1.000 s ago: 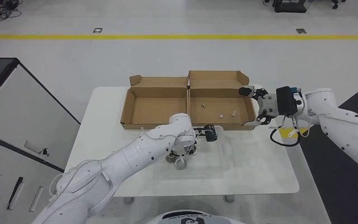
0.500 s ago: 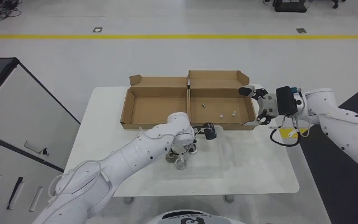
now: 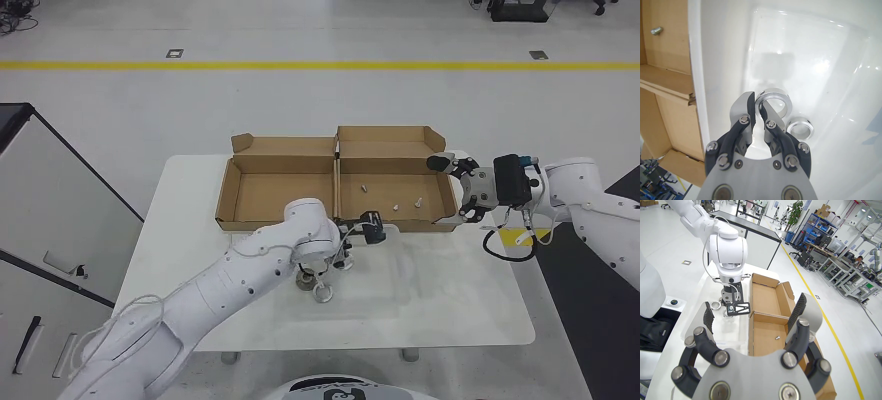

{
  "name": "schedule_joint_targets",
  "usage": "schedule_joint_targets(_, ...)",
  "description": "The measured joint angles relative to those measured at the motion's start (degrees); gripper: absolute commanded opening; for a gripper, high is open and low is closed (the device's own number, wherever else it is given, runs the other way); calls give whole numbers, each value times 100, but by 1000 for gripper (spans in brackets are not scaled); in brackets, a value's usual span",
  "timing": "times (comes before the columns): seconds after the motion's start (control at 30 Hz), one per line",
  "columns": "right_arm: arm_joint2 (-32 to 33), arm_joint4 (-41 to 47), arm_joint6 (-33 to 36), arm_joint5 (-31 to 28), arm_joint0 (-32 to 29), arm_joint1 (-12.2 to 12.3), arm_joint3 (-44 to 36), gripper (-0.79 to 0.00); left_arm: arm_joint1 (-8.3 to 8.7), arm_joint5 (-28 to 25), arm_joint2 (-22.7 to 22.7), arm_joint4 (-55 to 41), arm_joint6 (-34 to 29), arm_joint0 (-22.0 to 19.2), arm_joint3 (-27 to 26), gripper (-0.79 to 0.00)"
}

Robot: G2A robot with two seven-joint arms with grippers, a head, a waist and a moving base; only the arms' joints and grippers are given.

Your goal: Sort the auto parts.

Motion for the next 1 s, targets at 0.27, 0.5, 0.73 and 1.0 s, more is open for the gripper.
schedule_joint_targets(0.27, 0, 0, 0, 0, 0, 0, 0, 0, 605, -586, -1286, 280, 23, 1047, -1364, -785)
schedule_joint_targets(0.5, 0, 0, 0, 0, 0, 0, 0, 0, 1052, -1641, -2932, -341, 1067, 2128, -2294, -785)
schedule_joint_targets(0.73, 0, 0, 0, 0, 0, 0, 0, 0, 1308, -2870, -4156, -1263, 2293, 2564, -2226, -785)
schedule_joint_targets(1.0, 0, 0, 0, 0, 0, 0, 0, 0, 1520, -3223, -4575, -2216, 3269, 2571, -2105, -785)
